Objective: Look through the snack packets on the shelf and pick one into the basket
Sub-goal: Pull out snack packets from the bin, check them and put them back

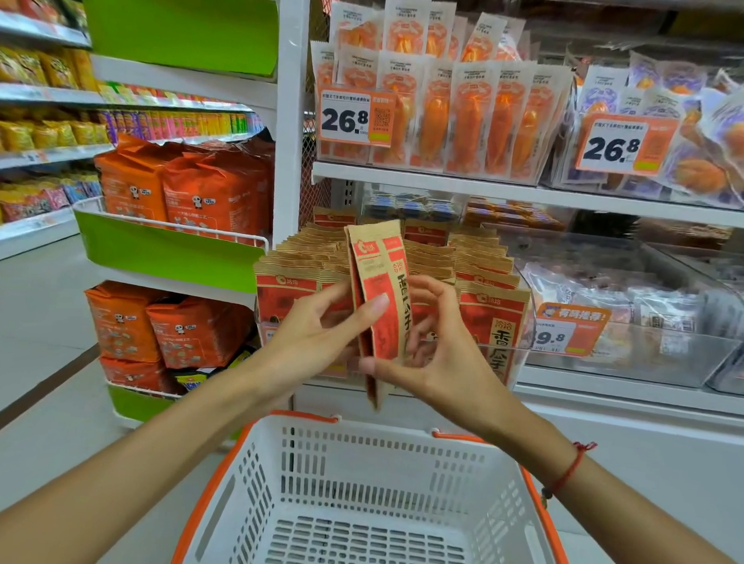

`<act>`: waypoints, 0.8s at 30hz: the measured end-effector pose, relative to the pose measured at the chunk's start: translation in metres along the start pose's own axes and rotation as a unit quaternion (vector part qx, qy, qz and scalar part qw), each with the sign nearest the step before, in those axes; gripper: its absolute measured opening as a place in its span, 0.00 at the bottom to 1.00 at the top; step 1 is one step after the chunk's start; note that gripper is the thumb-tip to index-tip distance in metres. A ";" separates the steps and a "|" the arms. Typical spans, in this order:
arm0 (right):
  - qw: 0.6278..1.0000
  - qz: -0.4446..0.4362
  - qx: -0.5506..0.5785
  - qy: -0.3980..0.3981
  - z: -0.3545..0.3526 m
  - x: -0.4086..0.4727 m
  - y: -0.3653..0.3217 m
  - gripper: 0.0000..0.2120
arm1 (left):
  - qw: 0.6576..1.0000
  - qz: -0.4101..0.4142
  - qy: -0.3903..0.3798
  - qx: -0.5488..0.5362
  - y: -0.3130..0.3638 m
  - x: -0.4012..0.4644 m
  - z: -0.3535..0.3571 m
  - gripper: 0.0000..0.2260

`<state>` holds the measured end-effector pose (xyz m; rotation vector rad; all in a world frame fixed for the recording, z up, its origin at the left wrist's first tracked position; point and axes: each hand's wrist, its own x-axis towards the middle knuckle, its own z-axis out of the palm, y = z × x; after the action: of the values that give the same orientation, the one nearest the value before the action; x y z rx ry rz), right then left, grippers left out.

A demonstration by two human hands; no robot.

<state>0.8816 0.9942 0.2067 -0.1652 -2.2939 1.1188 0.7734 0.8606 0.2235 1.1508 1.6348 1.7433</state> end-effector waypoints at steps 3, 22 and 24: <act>0.998 0.044 0.033 0.044 -0.004 0.003 -0.002 0.43 | 0.999 -0.021 -0.018 -0.023 0.002 0.001 -0.004 0.14; 0.975 0.056 -0.092 0.195 -0.029 0.013 0.009 0.08 | 0.996 -0.090 0.005 -0.005 -0.014 0.014 -0.005 0.16; 0.975 0.053 -0.086 0.199 -0.029 0.012 0.009 0.08 | 0.996 -0.088 0.003 -0.006 -0.014 0.015 -0.005 0.15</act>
<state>0.8862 1.0239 0.2195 -0.5354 -2.0332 0.8444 0.7590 0.8723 0.2142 0.9657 1.6727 1.6434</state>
